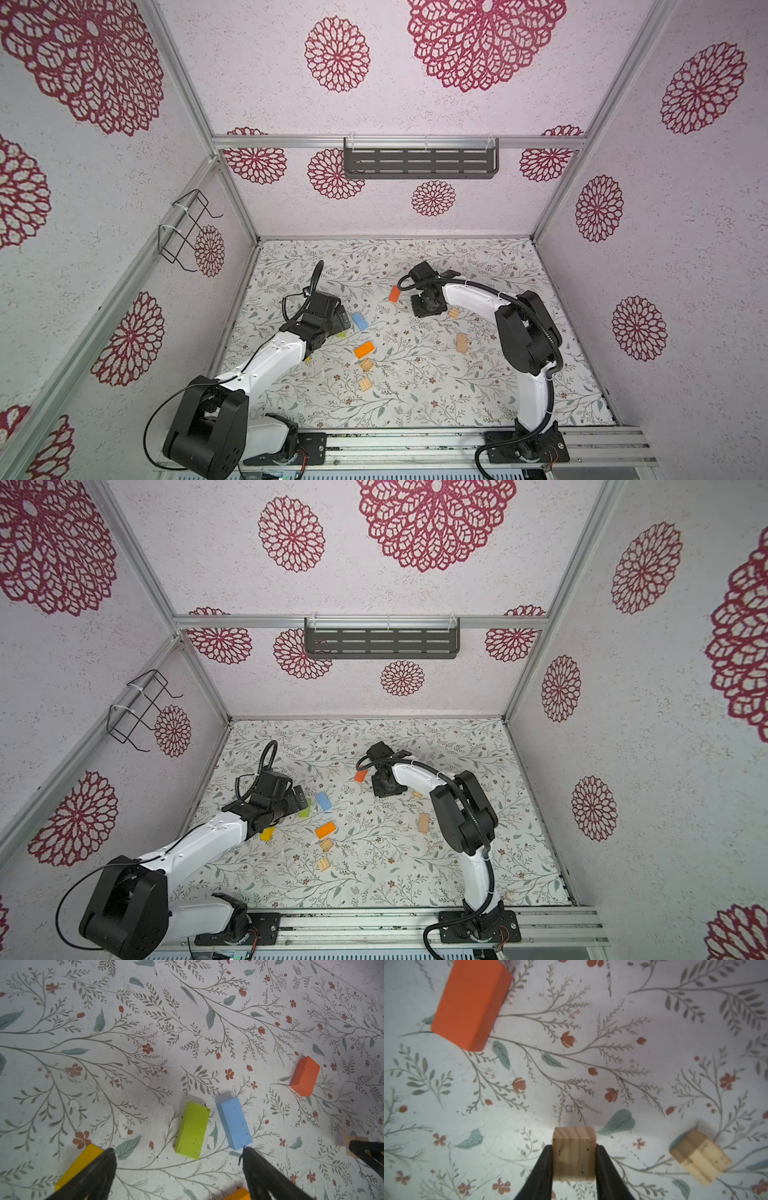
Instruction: Build the wood block tower
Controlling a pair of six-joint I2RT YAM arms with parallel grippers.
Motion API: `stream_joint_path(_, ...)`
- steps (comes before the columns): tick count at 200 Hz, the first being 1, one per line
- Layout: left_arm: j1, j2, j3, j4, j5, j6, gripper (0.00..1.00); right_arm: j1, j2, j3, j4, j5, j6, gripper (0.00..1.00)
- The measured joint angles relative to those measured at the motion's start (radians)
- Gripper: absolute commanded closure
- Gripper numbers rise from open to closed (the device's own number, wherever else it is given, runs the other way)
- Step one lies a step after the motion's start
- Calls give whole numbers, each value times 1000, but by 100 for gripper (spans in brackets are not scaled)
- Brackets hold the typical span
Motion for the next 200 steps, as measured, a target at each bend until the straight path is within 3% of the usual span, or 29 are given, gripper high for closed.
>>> stream_joint_path(72,0,-24,-3,1,7,4,3,82,-56,-99,-8,40,190,64)
stream_joint_path(96,0,-39,-11,3,8,4,3,96,-56,-99,4,47,215,56)
stream_joint_path(150,0,-40,-12,12,8,4,3,103,-56,-99,18,56,214,40)
stream_joint_path(200,0,-42,-26,17,7,3,3,103,-56,-72,-12,59,161,37)
